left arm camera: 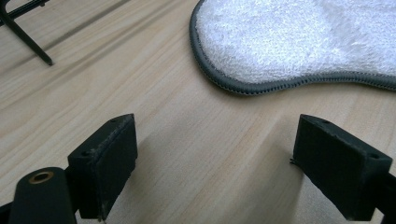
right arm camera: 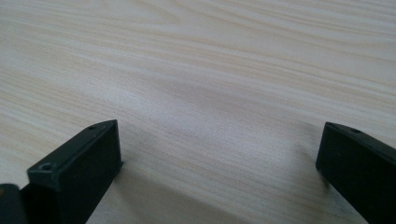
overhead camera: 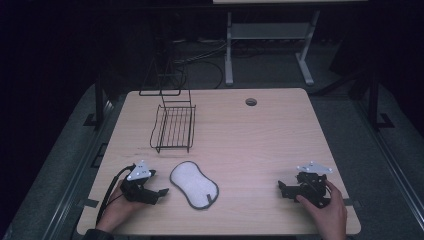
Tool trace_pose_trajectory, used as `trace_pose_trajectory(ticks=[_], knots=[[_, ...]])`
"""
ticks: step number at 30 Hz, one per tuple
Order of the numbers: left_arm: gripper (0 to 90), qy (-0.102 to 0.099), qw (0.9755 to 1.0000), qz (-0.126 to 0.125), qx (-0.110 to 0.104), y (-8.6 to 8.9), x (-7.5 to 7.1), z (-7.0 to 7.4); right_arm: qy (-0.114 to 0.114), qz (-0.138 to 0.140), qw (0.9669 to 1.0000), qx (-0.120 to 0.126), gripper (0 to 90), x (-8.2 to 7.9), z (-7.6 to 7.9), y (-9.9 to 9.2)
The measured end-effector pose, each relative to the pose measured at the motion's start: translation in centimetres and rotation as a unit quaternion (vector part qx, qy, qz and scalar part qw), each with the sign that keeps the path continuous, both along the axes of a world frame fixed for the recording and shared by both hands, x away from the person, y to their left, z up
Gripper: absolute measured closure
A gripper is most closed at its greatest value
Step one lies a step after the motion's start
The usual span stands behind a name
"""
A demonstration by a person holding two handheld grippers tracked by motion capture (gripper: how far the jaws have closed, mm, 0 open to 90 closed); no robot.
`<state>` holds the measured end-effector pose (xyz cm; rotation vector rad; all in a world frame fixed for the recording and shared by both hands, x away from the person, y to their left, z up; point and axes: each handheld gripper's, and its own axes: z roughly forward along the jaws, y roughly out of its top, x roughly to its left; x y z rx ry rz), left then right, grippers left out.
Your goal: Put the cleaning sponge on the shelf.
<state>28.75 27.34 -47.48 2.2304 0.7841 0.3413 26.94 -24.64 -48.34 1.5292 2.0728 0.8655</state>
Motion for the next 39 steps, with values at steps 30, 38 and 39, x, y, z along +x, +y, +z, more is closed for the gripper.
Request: trace_pose_trajectory(ticks=[30, 38, 39], knots=[[89.8, 0.054, 0.9978, -0.023, -0.029, -0.7, 1.0, 3.4, -0.001, 0.002, 1.0000, -0.001, 0.0, 0.1, 0.0, 0.0], [89.8, 0.049, 0.9970, -0.047, -0.035, -2.4, 1.8, 4.4, -0.001, 0.002, 1.0000, -0.001, 0.0, 0.1, 0.0, 0.0], [89.8, 0.048, 0.9969, -0.050, -0.036, -2.7, 2.0, 4.5, -0.001, 0.003, 1.0000, -0.001, 0.0, 0.1, 0.0, 0.0]])
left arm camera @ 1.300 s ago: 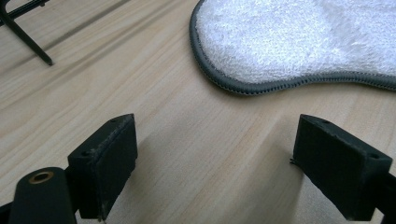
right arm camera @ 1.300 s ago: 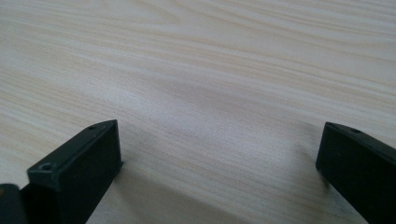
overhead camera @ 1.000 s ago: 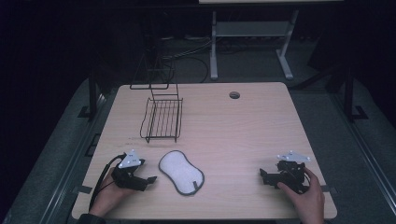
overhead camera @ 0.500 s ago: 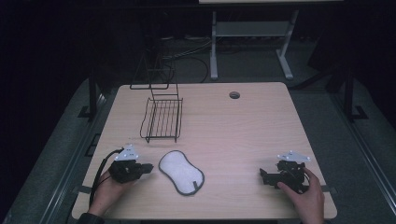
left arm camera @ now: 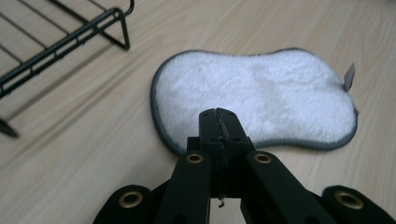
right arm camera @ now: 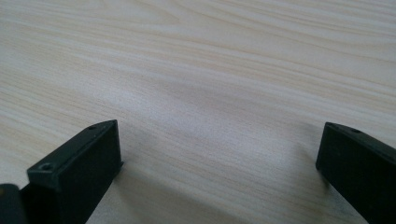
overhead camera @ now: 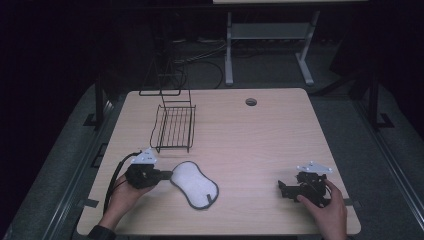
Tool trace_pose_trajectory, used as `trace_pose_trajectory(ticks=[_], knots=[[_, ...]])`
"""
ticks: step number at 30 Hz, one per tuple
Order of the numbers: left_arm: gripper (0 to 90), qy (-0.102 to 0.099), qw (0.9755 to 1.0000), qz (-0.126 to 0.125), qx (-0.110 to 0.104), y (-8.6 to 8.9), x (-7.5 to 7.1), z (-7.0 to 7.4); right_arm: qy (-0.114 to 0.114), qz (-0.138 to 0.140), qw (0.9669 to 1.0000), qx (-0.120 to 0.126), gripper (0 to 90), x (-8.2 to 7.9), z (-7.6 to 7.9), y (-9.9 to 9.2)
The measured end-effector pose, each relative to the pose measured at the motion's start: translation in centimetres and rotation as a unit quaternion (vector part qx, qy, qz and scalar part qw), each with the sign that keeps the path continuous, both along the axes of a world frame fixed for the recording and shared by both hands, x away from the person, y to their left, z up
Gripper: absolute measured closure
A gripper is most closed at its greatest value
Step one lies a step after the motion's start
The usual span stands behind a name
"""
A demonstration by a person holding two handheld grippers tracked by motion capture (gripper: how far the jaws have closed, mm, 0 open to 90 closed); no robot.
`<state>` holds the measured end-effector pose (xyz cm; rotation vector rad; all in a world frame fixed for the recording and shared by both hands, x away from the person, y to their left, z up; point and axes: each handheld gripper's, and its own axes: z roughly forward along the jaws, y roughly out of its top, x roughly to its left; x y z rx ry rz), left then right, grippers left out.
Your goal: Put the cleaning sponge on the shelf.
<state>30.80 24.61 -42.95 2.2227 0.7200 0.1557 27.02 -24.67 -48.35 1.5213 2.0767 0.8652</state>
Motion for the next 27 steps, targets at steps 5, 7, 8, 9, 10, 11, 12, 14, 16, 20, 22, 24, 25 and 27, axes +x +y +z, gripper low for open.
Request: trace_pose_trajectory(ticks=[5, 7, 8, 9, 10, 11, 12, 14, 16, 20, 22, 24, 25, 27], knots=[[89.8, -0.002, 1.0000, -0.009, -0.003, -1.2, 1.1, 0.3, 0.000, 0.000, 1.0000, 0.000, 0.0, 0.0, 0.0, 0.0], [89.8, -0.004, 0.9999, -0.015, -0.002, -2.0, 1.8, 0.3, 0.000, 0.000, 1.0000, 0.000, 0.0, 0.0, 0.0, 0.0], [89.8, -0.004, 0.9999, -0.015, -0.003, -2.3, 2.0, 0.3, 0.000, 0.000, 1.0000, 0.000, 0.0, 0.0, 0.0, 0.0], [89.8, -0.004, 0.9999, -0.015, -0.003, -2.3, 2.0, 0.3, 0.000, 0.000, 1.0000, 0.000, 0.0, 0.0, 0.0, 0.0], [89.8, -0.003, 0.9998, -0.020, -0.002, -2.7, 2.3, 0.3, 0.000, 0.000, 1.0000, -0.001, 0.0, 0.0, 0.0, 0.0], [89.8, -0.003, 0.9998, -0.021, -0.001, -2.9, 2.4, 0.3, 0.000, 0.000, 1.0000, -0.001, 0.0, 0.0, 0.0, 0.0], [89.8, -0.003, 0.9997, -0.023, -0.003, -3.5, 2.8, 0.2, 0.001, 0.000, 1.0000, -0.001, 0.0, 0.0, 0.0, 0.0], [89.8, -0.003, 0.9996, -0.027, 0.001, -4.1, 3.2, 0.2, 0.001, 0.000, 1.0000, -0.001, 0.0, 0.0, 0.0, 0.0], [89.8, -0.004, 0.9996, -0.029, 0.003, -4.4, 3.4, 0.1, 0.001, 0.000, 1.0000, -0.001, 0.0, 0.0, 0.0, 0.0], [89.8, -0.003, 0.9994, -0.033, 0.005, -5.5, 4.3, -0.1, 0.001, 0.000, 1.0000, 0.000, 0.0, 0.0, 0.0, 0.0], [89.8, -0.002, 0.9994, -0.032, 0.008, -5.8, 4.7, -0.3, 0.001, 0.000, 1.0000, 0.000, 0.0, 0.0, 0.0, 0.0], [89.8, 0.002, 0.9994, -0.032, 0.012, -6.0, 4.9, -0.7, 0.001, 0.000, 1.0000, 0.000, 0.0, 0.0, 0.0, 0.0], [89.8, 0.003, 0.9993, -0.032, 0.017, -6.0, 5.0, -0.9, 0.001, 0.000, 1.0000, 0.000, 0.0, 0.0, 0.0, 0.0], [89.8, 0.007, 0.9993, -0.028, 0.023, -6.1, 5.1, -1.2, 0.001, 0.000, 1.0000, 0.000, 0.0, 0.0, 0.0, 0.0]])
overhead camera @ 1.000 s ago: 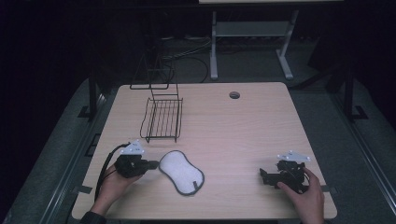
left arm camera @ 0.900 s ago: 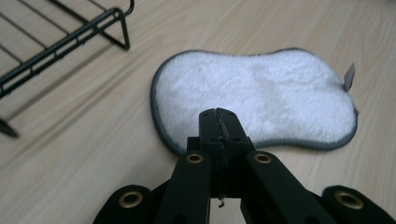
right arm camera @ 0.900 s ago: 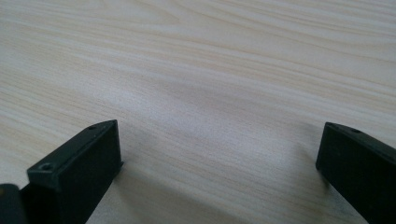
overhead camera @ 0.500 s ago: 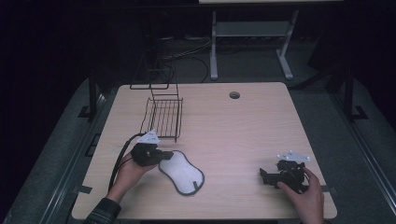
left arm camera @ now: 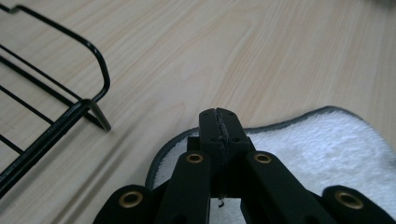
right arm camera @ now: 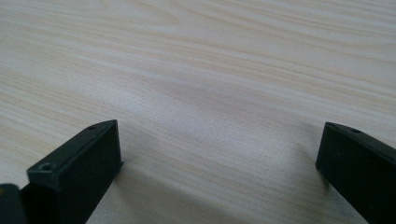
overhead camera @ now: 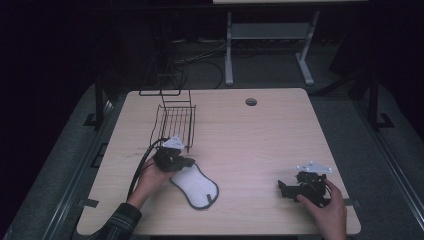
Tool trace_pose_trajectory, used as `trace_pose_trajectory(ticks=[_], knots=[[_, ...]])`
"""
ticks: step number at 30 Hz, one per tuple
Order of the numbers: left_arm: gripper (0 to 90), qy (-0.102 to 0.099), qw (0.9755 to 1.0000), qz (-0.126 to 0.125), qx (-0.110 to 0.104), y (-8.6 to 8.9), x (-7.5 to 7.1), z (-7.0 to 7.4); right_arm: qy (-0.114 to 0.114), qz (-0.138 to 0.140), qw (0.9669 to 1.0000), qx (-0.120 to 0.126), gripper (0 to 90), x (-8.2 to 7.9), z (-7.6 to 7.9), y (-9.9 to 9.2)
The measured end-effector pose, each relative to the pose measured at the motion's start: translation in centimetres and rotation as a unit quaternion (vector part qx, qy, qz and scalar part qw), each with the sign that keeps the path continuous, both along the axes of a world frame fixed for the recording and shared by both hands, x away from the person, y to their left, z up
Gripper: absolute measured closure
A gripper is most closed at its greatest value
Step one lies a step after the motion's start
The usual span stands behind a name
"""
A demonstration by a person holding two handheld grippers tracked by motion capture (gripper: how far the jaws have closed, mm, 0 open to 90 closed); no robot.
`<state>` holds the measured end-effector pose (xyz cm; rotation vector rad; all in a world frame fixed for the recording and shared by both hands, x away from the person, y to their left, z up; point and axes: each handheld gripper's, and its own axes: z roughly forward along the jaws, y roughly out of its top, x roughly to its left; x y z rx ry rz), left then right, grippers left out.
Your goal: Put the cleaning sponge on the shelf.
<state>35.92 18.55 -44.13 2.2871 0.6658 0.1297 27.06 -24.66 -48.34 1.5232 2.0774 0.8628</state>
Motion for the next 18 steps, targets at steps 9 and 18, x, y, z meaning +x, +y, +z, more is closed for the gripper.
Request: trace_pose_trajectory(ticks=[9, 18], knots=[[89.8, 0.004, 0.9999, 0.008, 0.013, 0.6, 0.2, -0.5, 0.000, 0.000, 1.0000, 0.000, 0.0, 0.0, 0.0, 0.0], [89.8, 0.006, 0.9998, 0.016, 0.013, 1.6, 0.0, -0.5, 0.000, 0.000, 1.0000, 0.000, 0.0, 0.0, 0.0, 0.0]])
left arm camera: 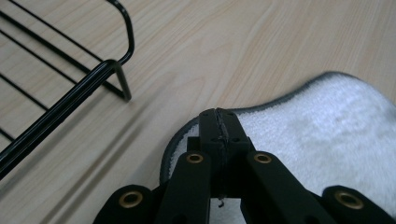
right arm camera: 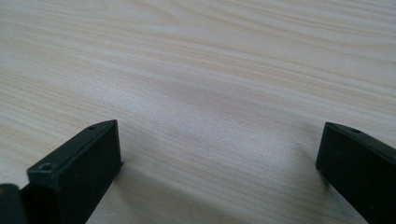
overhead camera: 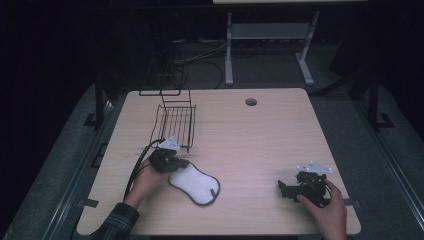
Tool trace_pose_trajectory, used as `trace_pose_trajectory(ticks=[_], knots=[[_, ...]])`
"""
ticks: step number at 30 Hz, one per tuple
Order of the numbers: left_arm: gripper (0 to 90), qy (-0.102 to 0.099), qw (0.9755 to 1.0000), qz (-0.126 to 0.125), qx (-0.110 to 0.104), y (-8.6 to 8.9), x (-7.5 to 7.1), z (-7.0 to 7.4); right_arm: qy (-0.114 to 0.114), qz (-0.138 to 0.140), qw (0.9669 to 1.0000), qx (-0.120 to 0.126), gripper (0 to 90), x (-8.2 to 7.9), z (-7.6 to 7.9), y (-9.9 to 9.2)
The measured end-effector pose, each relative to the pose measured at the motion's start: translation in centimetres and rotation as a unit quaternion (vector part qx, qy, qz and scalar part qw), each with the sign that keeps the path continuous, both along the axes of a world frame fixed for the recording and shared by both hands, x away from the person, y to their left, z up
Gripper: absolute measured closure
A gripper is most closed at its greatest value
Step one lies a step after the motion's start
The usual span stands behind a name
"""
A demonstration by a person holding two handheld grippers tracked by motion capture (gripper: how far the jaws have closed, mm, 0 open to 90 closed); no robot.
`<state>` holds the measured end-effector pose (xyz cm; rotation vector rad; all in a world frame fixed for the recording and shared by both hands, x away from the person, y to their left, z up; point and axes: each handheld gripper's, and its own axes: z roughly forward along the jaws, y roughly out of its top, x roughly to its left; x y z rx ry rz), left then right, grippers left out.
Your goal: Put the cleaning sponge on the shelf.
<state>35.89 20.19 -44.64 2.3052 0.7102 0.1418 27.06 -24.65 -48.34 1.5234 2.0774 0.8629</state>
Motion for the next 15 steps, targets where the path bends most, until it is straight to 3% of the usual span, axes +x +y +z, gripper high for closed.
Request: trace_pose_trajectory(ticks=[15], knots=[[89.9, 0.001, 1.0000, 0.007, 0.004, 1.5, -1.0, 0.1, 0.000, 0.000, 1.0000, 0.000, 0.0, 0.0, 0.0, 0.0]])
